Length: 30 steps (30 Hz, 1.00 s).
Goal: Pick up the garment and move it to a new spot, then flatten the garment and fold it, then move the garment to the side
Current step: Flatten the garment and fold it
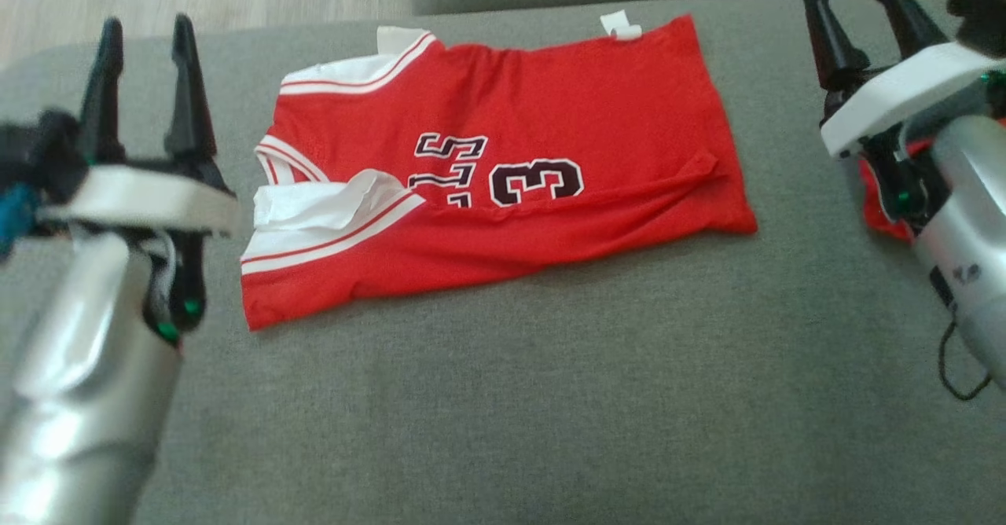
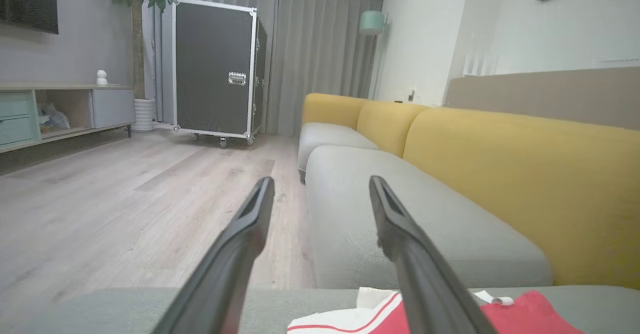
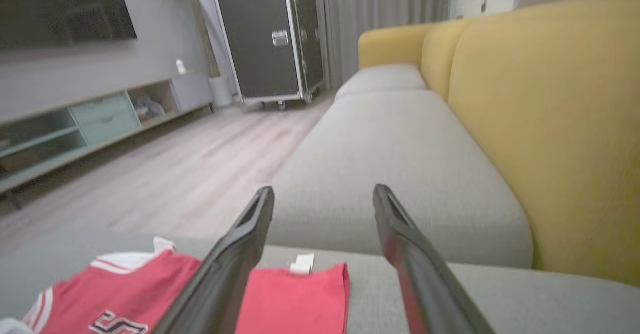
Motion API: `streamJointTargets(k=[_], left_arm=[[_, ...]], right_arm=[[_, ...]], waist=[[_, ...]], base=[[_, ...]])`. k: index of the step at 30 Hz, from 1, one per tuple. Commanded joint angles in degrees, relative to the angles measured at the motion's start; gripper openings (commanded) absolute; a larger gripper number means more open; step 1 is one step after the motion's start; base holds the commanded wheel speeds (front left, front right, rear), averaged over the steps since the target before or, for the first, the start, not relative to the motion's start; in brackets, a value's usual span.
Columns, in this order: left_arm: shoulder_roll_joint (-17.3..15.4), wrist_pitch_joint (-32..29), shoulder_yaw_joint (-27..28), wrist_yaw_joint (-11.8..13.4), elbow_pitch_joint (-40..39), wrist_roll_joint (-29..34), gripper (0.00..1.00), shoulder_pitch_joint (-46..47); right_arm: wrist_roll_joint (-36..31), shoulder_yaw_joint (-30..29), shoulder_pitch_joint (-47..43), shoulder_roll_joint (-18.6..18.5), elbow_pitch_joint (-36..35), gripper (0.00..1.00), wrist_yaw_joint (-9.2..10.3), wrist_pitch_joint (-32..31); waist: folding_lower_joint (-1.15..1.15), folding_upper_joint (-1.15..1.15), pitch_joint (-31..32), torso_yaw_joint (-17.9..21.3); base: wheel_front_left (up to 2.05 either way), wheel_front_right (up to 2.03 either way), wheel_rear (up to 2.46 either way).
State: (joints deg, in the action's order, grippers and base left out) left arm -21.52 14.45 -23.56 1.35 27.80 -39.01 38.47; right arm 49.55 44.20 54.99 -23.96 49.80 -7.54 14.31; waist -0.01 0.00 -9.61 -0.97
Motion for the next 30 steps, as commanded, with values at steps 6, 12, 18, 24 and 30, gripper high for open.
streamJointTargets(k=[6,12,18,24,30], left_arm=[[3.8,0.5,10.9,1.8,-12.6,7.6,1.0,-12.8],[8.9,0.5,15.0,1.3,-15.8,13.0,1.0,-22.5],[12.2,0.5,17.9,-0.1,-14.2,15.6,1.0,-26.7],[13.0,0.3,19.0,-2.1,-7.1,17.8,1.0,-25.2],[12.3,-5.9,18.3,-1.1,3.8,17.6,1.0,-21.3]], right_arm=[[-19.1,-23.3,-17.9,5.6,-14.2,1.0,0.05,0.7],[-31.7,-34.4,-30.6,13.5,-22.6,1.0,0.05,0.7],[-35.8,-38.4,-36.3,17.9,-25.7,1.0,0.05,0.7],[-37.7,-39.3,-36.4,19.8,-28.0,1.0,0.05,0.7],[-38.2,-38.4,-35.1,20.3,-29.2,1.0,0.05,0.7]], waist=[[0.01,0.0,3.6,0.9],[0.01,0.0,5.2,1.0],[0.01,0.0,5.3,1.1],[0.01,0.0,3.5,2.1],[0.01,0.0,0.8,3.6]], base=[[0.0,0.0,0.0],[0.0,0.0,0.0],[0.0,0.0,0.0],[0.0,0.0,0.0],[0.0,0.0,0.0]])
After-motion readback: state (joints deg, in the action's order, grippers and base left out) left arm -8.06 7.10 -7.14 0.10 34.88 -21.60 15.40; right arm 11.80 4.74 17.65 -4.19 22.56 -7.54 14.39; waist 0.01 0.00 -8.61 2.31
